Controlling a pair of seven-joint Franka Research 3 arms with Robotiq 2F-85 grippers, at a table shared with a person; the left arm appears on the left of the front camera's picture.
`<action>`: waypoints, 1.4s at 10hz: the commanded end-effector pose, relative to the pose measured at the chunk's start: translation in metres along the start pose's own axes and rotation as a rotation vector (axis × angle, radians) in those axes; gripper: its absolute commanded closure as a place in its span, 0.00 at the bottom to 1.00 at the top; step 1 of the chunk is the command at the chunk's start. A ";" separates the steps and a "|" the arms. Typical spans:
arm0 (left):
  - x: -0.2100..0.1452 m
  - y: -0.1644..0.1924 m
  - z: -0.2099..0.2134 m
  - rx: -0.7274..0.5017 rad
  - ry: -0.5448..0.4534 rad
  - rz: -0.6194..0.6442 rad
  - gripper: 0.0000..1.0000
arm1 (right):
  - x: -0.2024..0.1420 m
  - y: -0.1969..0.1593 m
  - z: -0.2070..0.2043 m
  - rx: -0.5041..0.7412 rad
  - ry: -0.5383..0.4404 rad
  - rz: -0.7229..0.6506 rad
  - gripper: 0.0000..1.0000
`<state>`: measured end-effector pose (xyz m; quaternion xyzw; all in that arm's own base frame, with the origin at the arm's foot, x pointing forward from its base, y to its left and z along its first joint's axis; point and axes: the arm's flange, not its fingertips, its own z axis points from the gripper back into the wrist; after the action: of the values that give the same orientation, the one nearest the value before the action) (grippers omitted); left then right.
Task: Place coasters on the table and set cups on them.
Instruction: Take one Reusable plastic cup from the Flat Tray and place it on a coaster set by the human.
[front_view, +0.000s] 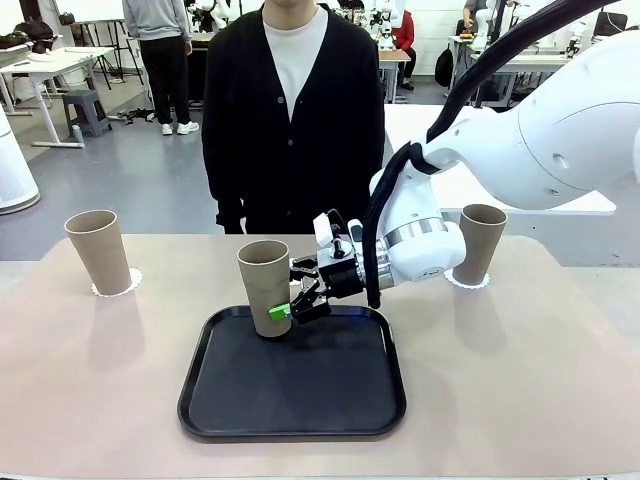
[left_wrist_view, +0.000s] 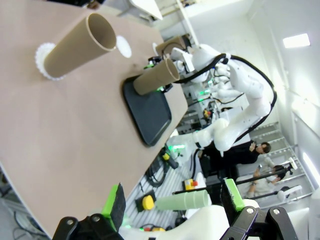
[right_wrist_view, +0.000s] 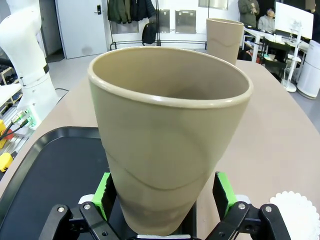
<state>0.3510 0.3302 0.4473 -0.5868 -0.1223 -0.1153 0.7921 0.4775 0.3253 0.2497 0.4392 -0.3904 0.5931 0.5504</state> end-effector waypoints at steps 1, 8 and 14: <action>0.000 -0.002 0.001 0.006 -0.001 0.011 0.00 | -0.001 -0.004 -0.008 -0.007 -0.008 -0.021 0.00; 0.000 -0.002 0.001 0.006 -0.001 0.011 0.00 | 0.004 -0.005 -0.032 0.069 -0.048 -0.037 0.00; 0.000 -0.002 0.001 0.006 -0.001 0.011 0.00 | 0.019 0.006 -0.023 0.101 -0.072 -0.008 0.11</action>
<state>0.3509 0.3303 0.4473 -0.5868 -0.1223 -0.1153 0.7921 0.4734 0.3573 0.2472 0.4873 -0.3819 0.5886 0.5198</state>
